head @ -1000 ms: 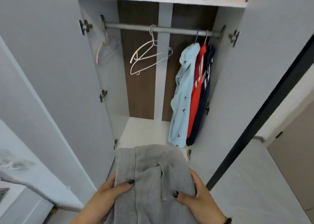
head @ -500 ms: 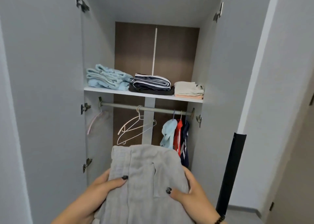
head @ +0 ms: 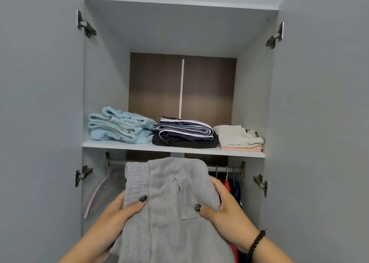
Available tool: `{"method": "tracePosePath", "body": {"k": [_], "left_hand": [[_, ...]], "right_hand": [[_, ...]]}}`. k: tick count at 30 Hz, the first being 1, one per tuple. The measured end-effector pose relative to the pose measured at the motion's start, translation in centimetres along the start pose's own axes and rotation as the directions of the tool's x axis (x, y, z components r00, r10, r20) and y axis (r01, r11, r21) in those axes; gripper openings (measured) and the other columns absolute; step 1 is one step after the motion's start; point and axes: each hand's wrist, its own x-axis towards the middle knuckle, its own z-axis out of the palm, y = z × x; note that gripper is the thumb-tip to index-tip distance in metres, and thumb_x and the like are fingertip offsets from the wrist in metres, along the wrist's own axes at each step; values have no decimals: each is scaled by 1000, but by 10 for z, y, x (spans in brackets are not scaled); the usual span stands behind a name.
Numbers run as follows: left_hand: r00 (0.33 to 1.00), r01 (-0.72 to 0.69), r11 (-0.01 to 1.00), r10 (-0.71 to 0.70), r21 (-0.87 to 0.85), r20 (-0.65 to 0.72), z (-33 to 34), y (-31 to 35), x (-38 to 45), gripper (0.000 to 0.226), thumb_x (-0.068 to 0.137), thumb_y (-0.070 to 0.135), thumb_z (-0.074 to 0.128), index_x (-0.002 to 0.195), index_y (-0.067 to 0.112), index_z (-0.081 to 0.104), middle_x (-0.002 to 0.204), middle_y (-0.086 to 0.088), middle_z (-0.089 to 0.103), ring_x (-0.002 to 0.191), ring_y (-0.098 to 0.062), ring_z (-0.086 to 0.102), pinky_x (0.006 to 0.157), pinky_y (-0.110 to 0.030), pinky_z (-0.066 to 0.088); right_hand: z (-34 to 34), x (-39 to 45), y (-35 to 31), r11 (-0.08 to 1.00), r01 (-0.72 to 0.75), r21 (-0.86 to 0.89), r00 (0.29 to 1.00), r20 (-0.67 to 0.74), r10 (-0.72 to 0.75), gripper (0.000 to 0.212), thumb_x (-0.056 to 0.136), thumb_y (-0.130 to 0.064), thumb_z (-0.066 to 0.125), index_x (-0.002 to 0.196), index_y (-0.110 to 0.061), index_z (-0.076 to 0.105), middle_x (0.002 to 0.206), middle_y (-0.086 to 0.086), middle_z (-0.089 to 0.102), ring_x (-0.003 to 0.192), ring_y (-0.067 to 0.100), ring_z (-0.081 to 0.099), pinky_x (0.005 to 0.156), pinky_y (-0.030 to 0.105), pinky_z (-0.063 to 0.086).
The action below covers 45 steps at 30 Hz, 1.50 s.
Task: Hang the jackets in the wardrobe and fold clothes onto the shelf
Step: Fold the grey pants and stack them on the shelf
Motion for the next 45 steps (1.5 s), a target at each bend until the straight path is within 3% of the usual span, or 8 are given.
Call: {"method": "tracePosePath", "body": {"k": [8, 23, 29, 32, 34, 38, 41, 45], "left_hand": [[933, -338, 891, 277, 301, 230, -7, 64, 103, 34, 81, 50, 60, 115, 48, 63, 114, 25, 67, 104, 5, 64, 72, -7, 51], [871, -477, 862, 438, 171, 223, 20, 184, 360, 23, 80, 44, 71, 94, 26, 77, 107, 0, 74, 98, -15, 71, 67, -22, 57], [973, -182, 957, 142, 227, 183, 12, 169, 445, 42, 85, 38, 64, 119, 13, 66, 111, -9, 72, 98, -24, 70, 74, -38, 59], [971, 81, 946, -146, 313, 189, 6, 126, 466, 33, 82, 25, 62, 99, -2, 68, 87, -20, 73, 74, -26, 71, 63, -31, 60], [949, 126, 950, -200, 287, 244, 2, 112, 472, 24, 78, 19, 61, 82, -3, 70, 76, -21, 70, 67, -26, 70, 55, -28, 57], [957, 99, 932, -185, 350, 224, 2, 131, 479, 17, 78, 16, 60, 73, 2, 69, 70, -16, 67, 63, -21, 68, 52, -24, 55], [962, 80, 807, -217, 585, 168, 10, 150, 476, 34, 90, 20, 56, 60, 13, 71, 62, -5, 66, 55, -12, 64, 47, -21, 51], [1000, 12, 417, 21, 909, -23, 38, 169, 457, 25, 87, 35, 63, 90, 11, 63, 79, -6, 68, 59, -17, 63, 50, -23, 48]], "right_hand": [[-16, 114, -16, 995, 86, 51, 996, -24, -85, 59, 76, -12, 75, 124, -39, 53, 114, -16, 66, 106, 7, 63, 88, 30, 53], [-115, 379, -82, 978, -13, 207, 990, -132, 41, 24, 79, -7, 73, 102, -7, 66, 93, 13, 73, 80, 27, 72, 64, 36, 57], [-106, 458, -41, 961, -104, 256, 971, -184, 154, 40, 79, -6, 71, 116, 1, 59, 101, 18, 70, 83, 32, 70, 65, 39, 58], [-95, 468, 9, 963, -263, -55, 961, -104, 256, 12, 93, -14, 54, 82, -16, 56, 110, 8, 61, 104, 22, 64, 85, 27, 51], [-96, 472, 30, 938, -316, -140, 948, -4, 319, 31, 100, -13, 40, 71, -22, 44, 91, 2, 55, 75, 3, 67, 65, 15, 51], [-106, 464, 23, 954, -298, -11, 955, -3, 298, 19, 91, 2, 48, 75, -8, 52, 71, 9, 64, 52, 14, 59, 44, 22, 47], [-111, 456, 11, 964, -257, 64, 965, -31, 259, 41, 85, 7, 54, 125, -3, 47, 103, 14, 62, 76, 20, 67, 51, 26, 53], [-118, 438, 1, 892, -210, -399, 977, -108, 182, 69, 87, -17, 62, 148, -22, 30, 112, -1, 55, 105, 21, 61, 86, 33, 55]]}}
